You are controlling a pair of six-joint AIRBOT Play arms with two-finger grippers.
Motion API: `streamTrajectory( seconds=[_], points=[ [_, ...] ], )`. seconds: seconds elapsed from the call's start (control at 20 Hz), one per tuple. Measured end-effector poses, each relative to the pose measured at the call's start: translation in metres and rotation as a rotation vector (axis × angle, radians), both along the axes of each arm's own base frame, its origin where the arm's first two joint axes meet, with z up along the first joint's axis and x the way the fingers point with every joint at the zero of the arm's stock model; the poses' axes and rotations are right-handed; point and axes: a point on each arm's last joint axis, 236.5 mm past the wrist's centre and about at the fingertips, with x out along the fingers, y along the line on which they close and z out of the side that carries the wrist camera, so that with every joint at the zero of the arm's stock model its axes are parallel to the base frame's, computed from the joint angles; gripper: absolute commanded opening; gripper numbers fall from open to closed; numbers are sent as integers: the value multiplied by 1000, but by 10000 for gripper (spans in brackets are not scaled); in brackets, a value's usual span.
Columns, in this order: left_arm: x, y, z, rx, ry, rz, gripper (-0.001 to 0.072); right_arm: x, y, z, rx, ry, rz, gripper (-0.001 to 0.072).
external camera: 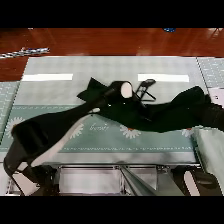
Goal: Fold the shirts.
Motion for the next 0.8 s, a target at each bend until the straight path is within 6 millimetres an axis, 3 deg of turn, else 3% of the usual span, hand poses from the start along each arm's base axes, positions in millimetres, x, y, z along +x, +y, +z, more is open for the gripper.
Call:
streamTrajectory(
  seconds=[0.1,0.15,0.25,0.35,0.5,0.6,0.7,0.8],
  points=[
    [-23,-12,-4,9,22,-53,17,-3,2,2,7,-8,4,24],
    [-23,-14,-4,11,20,-55,17,-4,3,3,9,-11,5,25],
    [-11,-6,0,15,24,-41,17,-4,3,4,12,-12,5,24],
    [18,19,13,21,16,-10,17,0,5,6,28,-21,7,24],
    [68,86,36,77,-45,51,17,17,14,11,88,-34,35,24],
    [97,145,56,110,-85,148,17,34,24,13,149,-40,75,24],
    [112,206,80,123,-124,266,18,53,38,12,209,-37,121,24],
    [114,261,106,108,-177,392,18,74,59,3,252,-15,178,24]
  ],
)
